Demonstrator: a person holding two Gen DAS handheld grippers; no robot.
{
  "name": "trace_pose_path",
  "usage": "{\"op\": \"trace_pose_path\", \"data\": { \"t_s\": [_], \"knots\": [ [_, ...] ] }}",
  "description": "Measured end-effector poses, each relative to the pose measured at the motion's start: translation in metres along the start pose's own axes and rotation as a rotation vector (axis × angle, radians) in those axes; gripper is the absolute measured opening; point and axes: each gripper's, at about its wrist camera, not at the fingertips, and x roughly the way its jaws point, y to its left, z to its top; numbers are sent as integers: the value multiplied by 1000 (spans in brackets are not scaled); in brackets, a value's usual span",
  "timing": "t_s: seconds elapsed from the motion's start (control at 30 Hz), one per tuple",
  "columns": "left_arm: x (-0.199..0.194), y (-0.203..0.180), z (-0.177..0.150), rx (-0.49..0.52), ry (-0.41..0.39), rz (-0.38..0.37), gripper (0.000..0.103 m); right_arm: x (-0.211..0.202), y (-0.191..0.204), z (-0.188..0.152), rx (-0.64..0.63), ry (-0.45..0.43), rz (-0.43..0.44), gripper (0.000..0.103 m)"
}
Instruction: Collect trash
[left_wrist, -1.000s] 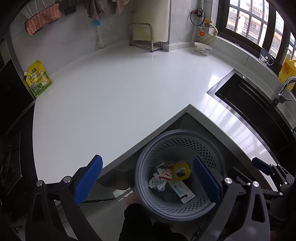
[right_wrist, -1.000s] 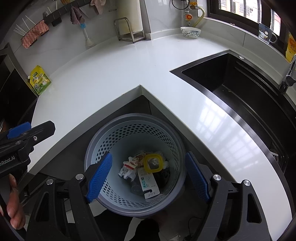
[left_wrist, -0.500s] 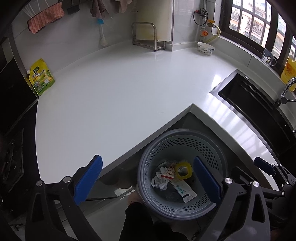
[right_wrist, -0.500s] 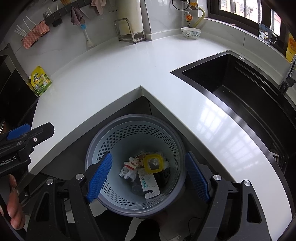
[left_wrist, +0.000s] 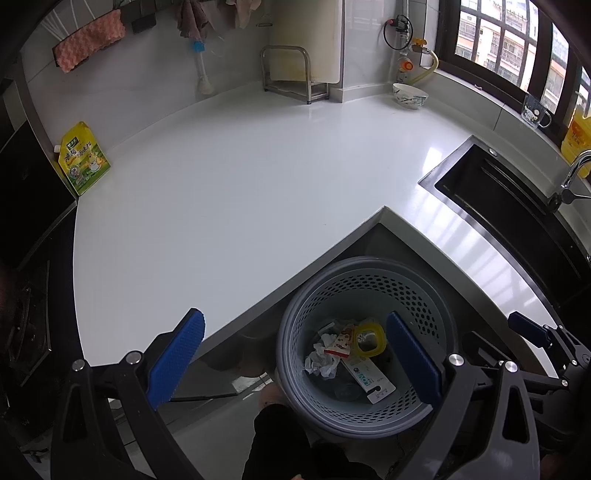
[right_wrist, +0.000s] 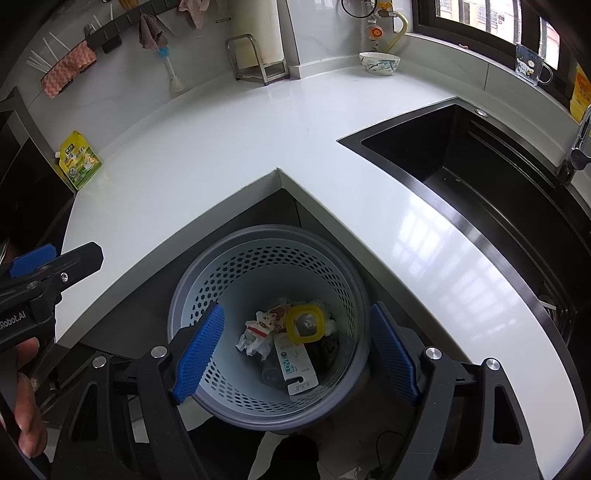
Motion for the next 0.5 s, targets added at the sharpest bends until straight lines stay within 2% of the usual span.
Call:
{"op": "trace_pose_path", "data": {
  "t_s": [0.5],
  "knots": [
    [3, 2, 0, -11, 12, 11, 97, 1, 1, -1, -7, 1, -6, 77]
  ]
}}
